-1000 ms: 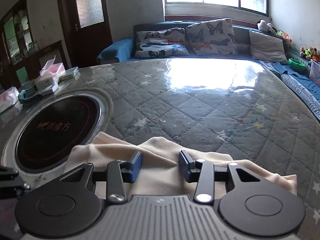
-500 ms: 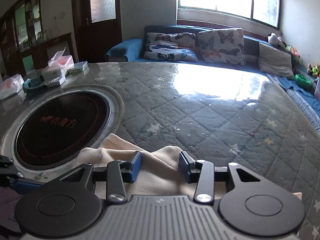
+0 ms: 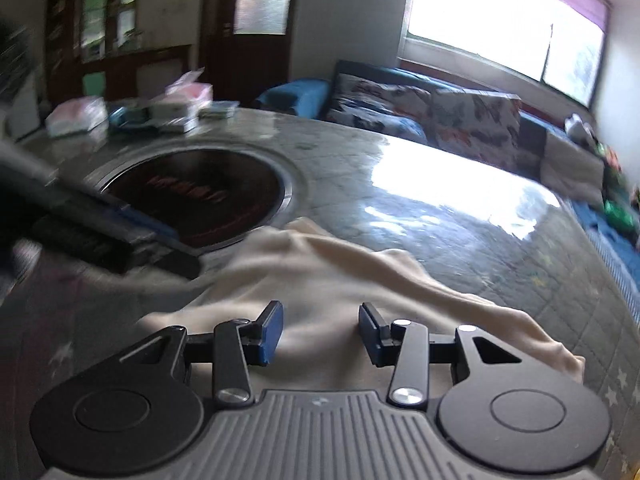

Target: Fold clothes

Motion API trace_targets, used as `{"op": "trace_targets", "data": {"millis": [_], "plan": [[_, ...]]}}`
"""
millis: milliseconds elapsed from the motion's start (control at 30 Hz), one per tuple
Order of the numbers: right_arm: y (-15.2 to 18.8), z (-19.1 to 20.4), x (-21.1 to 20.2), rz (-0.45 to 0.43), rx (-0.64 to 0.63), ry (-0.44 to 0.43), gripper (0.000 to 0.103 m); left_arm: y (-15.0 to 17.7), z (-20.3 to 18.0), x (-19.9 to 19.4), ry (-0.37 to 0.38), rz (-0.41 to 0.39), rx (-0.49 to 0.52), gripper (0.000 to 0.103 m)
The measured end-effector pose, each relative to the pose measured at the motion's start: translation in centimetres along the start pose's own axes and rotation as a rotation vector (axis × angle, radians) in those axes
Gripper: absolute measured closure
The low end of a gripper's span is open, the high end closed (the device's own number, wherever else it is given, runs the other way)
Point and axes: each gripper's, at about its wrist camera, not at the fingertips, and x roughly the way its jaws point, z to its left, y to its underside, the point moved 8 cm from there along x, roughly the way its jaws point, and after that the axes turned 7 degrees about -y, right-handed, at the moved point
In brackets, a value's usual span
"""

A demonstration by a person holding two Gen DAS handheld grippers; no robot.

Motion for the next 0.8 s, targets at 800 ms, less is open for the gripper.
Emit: {"op": "trace_targets", "data": {"millis": [800], "plan": [[1.9, 2.3, -3.7, -0.079, 0.149, 0.008, 0.036, 0.8, -0.8, -1.9, -0.032, 0.01, -0.043, 0.023]]}}
